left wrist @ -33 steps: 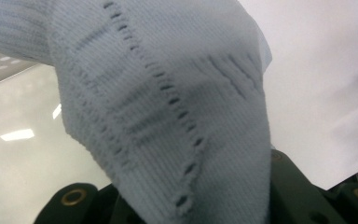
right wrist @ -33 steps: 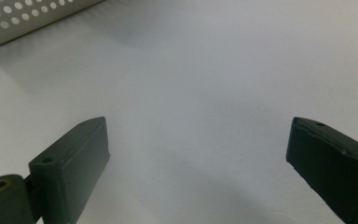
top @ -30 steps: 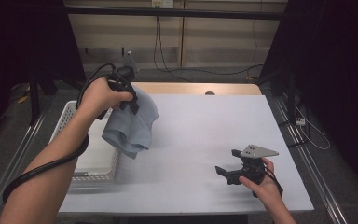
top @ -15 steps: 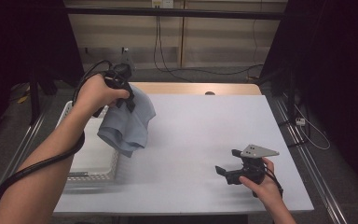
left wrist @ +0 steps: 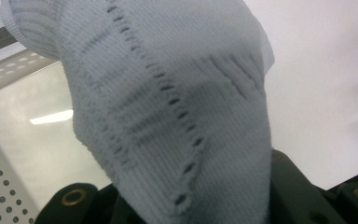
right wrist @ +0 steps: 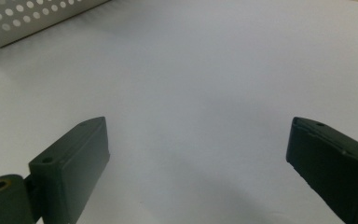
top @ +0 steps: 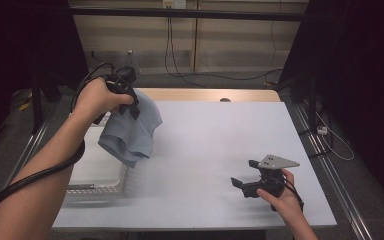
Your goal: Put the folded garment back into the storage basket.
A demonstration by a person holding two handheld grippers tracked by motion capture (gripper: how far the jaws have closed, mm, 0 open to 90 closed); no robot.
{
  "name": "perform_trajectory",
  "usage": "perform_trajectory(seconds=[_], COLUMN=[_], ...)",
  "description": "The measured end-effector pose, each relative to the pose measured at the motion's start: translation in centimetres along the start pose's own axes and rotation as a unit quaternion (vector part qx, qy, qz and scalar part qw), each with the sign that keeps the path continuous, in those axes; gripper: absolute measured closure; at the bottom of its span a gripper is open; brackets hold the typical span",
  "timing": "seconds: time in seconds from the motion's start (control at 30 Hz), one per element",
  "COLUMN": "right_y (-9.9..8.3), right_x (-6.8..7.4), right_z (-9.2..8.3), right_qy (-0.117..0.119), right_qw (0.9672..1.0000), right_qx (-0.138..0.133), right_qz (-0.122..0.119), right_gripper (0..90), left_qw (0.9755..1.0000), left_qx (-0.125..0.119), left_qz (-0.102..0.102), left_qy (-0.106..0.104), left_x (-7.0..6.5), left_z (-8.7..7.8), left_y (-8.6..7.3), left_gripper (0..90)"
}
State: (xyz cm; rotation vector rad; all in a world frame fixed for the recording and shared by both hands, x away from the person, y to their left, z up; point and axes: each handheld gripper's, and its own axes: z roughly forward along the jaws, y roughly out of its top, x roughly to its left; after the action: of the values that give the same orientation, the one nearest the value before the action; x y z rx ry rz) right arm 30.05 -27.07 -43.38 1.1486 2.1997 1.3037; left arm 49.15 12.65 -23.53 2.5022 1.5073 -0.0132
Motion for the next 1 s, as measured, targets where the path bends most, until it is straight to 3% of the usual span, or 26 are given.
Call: perform_trajectory(seconds=[0.6,1.0], right_y=[0.0,0.1], right_x=[0.0,0.1], right_z=[0.0,0.1], right_qy=[-0.001,0.000], right_qw=[1.0000,1.0000], right_qx=[-0.001,-0.001], right_qz=[-0.001,-0.002], right_gripper=[5.7,5.7], left_qw=[0.9999,0.9991], left_qx=[0.000,0.003], left_qz=[-0.006,-0.023], left_qy=[0.015,0.034], left_x=[2.1,3.7], left_z=[-0.8,-1.0], left_y=[-1.0,-1.9], left_gripper=[73.4,73.4])
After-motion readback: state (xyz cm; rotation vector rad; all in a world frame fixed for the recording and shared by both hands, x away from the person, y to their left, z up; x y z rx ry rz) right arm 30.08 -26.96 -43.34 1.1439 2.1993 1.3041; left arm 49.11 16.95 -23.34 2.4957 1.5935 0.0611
